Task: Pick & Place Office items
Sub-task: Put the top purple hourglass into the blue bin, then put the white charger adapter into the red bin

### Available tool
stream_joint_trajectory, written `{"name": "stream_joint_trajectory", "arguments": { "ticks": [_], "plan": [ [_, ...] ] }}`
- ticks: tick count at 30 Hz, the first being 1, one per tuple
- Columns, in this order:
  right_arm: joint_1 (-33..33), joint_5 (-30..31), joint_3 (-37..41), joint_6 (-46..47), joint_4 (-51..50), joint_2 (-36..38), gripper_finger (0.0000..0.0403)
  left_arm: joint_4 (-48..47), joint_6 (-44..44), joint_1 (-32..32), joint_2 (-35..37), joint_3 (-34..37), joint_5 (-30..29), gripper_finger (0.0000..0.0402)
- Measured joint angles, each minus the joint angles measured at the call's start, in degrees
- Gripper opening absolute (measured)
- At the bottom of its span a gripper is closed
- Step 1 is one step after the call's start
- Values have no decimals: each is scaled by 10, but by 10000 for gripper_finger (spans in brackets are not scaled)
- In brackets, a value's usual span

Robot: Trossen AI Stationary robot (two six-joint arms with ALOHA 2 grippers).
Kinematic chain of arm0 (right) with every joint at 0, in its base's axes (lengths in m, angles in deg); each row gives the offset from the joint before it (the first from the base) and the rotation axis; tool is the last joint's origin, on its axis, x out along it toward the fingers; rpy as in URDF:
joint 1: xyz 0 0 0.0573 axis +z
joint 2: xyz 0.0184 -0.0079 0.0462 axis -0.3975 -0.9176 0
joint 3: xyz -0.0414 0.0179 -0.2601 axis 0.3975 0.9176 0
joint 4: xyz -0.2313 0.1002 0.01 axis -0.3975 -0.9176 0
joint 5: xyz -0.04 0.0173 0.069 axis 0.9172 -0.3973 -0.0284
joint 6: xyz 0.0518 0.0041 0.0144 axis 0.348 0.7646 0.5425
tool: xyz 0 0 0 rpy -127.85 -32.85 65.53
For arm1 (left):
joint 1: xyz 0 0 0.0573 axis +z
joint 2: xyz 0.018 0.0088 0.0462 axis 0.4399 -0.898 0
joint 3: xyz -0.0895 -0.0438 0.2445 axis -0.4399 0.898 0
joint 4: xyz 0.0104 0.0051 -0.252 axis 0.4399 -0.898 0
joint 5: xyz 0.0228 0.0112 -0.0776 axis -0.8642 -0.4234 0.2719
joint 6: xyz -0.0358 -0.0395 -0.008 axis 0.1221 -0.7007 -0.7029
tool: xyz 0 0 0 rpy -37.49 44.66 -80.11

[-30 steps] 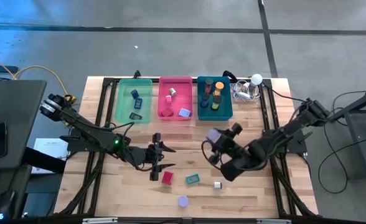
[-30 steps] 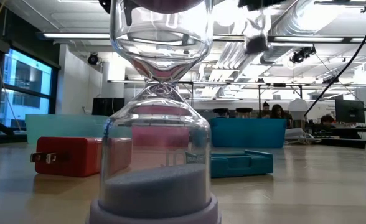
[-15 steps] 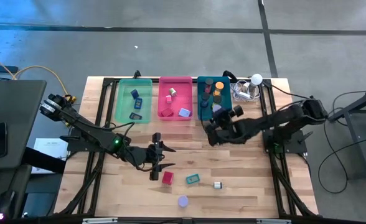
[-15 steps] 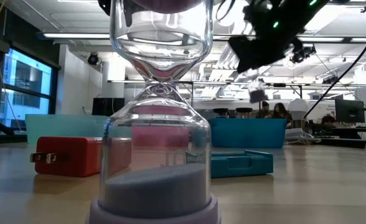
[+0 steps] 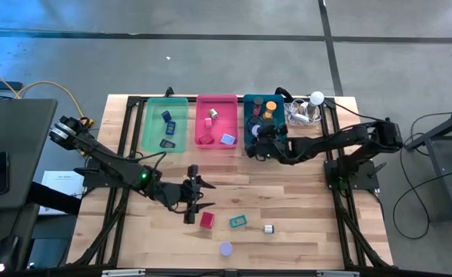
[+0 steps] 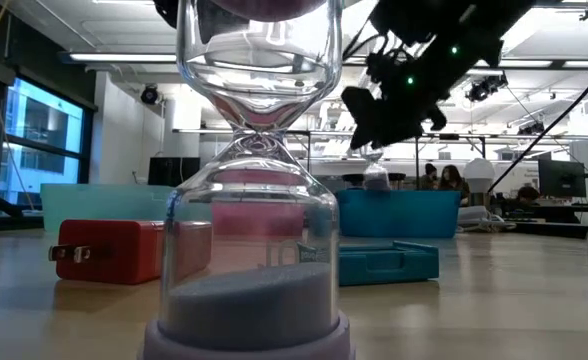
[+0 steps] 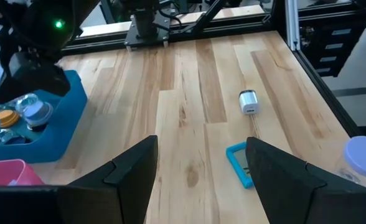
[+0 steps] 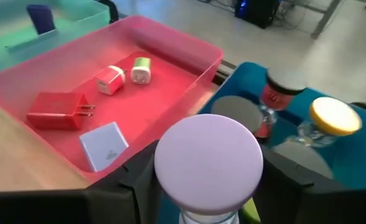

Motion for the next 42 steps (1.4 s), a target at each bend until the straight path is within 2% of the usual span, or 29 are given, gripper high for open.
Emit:
{"name": "stream_joint_trajectory", "arguments": {
  "ticks": [6, 12, 19, 25, 33, 37, 42],
  "plan": [
    [-18, -42, 39, -28, 103, 0, 180, 0, -2, -3, 0, 0, 1, 238],
    [-28, -53, 48, -27, 113, 0, 207, 0, -2, -3, 0, 0, 1, 238],
    [-29, -55, 47, -27, 160, -51, 184, 0, -2, -3, 0, 0, 0, 238],
    [-28, -54, 47, -20, 169, -76, 218, 0, -1, -7, 0, 0, 0, 238],
    [-26, -58, 47, -41, 176, -76, 211, 0, -4, -7, 0, 0, 0, 238],
    [-18, -25, 47, -47, 172, -75, 220, 0, -11, -7, 0, 0, 0, 238],
    [-9, -20, 47, -65, 177, -70, 232, 0, -12, -7, 0, 0, 0, 238]
  ]
}}
